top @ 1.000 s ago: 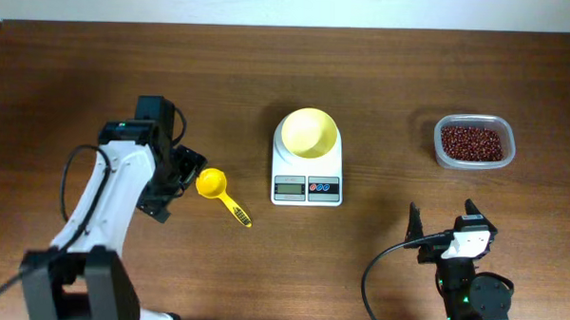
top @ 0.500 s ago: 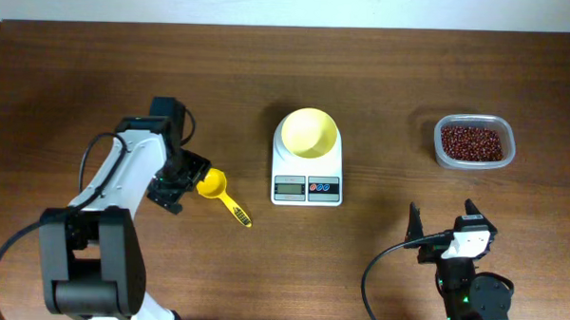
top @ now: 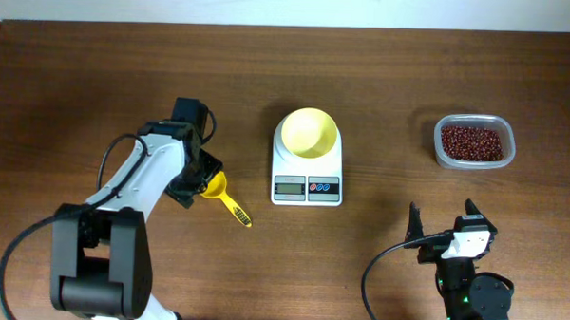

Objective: Scoop item into bowl and weigh 50g on scale
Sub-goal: 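Lower the left gripper and close it on the yellow scoop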

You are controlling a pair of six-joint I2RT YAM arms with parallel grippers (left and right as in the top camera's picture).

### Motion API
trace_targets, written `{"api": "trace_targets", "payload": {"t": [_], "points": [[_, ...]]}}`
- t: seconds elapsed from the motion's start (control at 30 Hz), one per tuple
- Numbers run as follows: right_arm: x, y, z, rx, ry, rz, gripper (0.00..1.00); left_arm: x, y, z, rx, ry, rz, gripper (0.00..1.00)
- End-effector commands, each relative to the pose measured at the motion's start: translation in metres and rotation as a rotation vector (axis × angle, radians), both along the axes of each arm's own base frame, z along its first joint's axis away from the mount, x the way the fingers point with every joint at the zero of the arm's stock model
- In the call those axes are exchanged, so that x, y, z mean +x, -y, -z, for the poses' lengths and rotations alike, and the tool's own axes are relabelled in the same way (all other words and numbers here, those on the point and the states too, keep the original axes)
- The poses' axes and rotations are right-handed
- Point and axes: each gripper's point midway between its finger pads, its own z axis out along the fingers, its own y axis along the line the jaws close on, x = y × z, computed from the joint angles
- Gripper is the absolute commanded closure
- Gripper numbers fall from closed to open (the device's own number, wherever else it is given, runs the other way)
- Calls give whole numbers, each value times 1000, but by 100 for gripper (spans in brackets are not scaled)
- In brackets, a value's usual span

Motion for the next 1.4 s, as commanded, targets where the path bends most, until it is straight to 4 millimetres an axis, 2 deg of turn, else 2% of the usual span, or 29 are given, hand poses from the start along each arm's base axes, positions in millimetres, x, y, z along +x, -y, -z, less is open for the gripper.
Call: {"api": "trace_targets", "payload": {"t": [0.0, 0.27, 0.4, 0.63, 1.1, 1.2, 1.23, 1.3, 1.37], "points": [[0, -3, 2, -2, 0, -14, 1, -10, -3, 16, 20, -29, -4, 32], [0, -3, 2, -2, 0, -14, 1, -6, -4, 25, 20, 10, -5, 47], [0, -3, 2, -2, 0, -14, 1, -12, -4, 29, 22, -6, -4, 51], [0, -3, 2, -2, 0, -14, 1, -9, -4, 30, 20, 9, -4, 59], [0, -3, 2, -2, 0, -14, 1, -8, -4, 32, 20, 6, -4, 64], [0, -3, 2, -2, 0, -14, 1, -11, -3, 39, 18, -16, -4, 70], [0, -3, 2, -2, 0, -14, 1, -11, -3, 41, 17, -23, -4, 75], [0, -3, 2, -2, 0, -14, 1, -11, 0, 44, 1, -29, -4, 100], [0, -3, 2, -3, 0, -14, 1, -10, 0, 43, 0, -22, -4, 100]]}}
